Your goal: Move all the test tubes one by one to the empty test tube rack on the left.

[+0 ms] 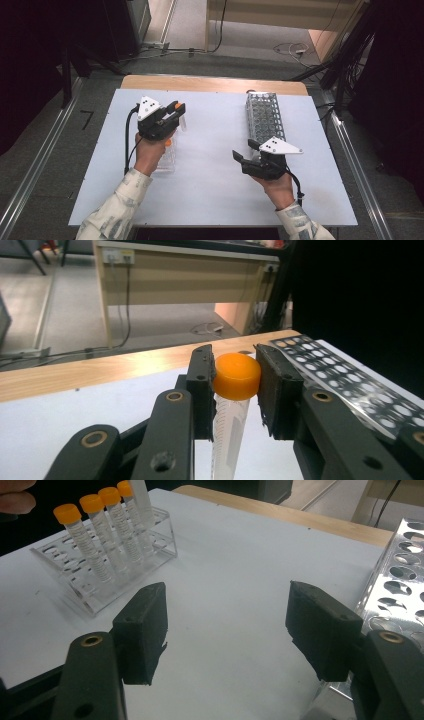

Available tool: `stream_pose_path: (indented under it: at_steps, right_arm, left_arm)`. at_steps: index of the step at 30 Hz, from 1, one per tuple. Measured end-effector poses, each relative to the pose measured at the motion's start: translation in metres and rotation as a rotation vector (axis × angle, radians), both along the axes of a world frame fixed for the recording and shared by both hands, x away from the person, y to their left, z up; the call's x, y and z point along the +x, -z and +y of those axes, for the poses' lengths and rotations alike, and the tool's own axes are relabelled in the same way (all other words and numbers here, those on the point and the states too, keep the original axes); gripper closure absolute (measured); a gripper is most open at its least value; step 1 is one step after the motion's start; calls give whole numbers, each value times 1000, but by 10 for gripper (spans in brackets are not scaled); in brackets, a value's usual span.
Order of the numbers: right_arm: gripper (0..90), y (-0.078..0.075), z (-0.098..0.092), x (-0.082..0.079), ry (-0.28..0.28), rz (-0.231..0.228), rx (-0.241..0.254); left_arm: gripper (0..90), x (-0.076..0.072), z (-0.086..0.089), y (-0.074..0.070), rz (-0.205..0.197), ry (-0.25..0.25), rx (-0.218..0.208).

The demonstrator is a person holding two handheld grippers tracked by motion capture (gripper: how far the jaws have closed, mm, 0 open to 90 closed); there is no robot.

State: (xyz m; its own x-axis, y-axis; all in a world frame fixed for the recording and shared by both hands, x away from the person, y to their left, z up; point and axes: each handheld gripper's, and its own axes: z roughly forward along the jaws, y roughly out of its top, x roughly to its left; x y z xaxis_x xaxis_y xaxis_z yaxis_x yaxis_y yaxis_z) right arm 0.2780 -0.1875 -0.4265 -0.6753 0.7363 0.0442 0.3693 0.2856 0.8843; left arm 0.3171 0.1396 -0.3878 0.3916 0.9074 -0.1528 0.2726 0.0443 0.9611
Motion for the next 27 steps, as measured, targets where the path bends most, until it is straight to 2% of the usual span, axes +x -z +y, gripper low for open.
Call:
stream_pose_path:
  at_steps: [6,10,14,22,27]
  right_arm:
    - [323,1,0,0,-2,0,0]
    - [325,1,0,1,-2,1,0]
    - [326,1,0,0,-3,0,1]
    - [330,1,0,0,-2,0,2]
    - [332,1,0,0,-1,-1,2]
  left_arm:
    - [695,10,10,-2,-9,-53,-6]
    - [695,16,12,-2,-17,-77,13]
    - [695,20,14,1,-9,-98,32]
    - [693,21,15,5,0,-125,62]
    - [693,22,14,13,13,-142,83]
